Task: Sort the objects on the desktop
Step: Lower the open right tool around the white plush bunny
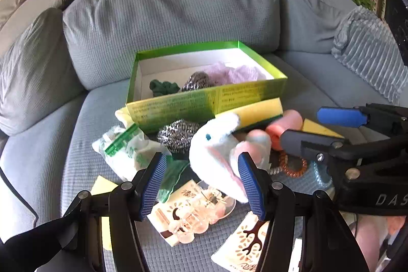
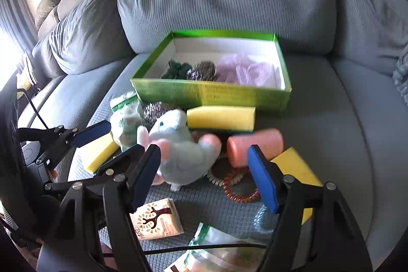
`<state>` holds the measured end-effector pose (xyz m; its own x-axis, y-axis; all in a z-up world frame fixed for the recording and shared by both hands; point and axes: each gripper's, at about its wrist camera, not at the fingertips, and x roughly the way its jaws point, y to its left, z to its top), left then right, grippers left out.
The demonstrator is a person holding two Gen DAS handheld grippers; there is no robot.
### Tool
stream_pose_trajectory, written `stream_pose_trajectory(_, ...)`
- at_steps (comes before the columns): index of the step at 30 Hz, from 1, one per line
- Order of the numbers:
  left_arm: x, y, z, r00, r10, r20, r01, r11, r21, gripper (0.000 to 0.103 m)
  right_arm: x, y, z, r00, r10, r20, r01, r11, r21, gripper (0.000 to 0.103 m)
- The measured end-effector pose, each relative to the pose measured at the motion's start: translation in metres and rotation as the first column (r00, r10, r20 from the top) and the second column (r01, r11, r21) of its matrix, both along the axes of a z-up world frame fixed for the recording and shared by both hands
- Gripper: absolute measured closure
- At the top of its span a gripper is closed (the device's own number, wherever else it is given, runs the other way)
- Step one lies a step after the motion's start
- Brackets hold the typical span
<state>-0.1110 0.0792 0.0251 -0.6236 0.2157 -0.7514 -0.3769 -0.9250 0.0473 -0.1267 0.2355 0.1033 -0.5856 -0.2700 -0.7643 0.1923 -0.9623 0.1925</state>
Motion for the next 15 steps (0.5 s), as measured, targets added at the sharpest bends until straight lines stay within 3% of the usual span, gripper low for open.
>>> stream_pose_trajectory(7,0.001,0.0,-0.012,0.999,-0.034,0.026,0.033,0.999,0.012,0.043,0.0,-0.008,-0.017,1.0,0.012,0.029,-0.011,0.999,-0.036,0.032)
stream_pose_trajectory(9,0.003,0.001,-0.014,0.998,-0.051,0.029,0.051,0.999,0.017,0.043,0.0,-0.009,-0.019,0.999,0.015,0.033,-0.013,0.999,-0.047,0.022)
stream_pose_trajectory(15,0.001,0.002,-0.016,0.995,-0.089,0.037,0.087,0.995,0.05,0.043,-0.004,-0.011,-0.023,0.999,0.011,0.039,-0.008,0.997,-0.077,0.021)
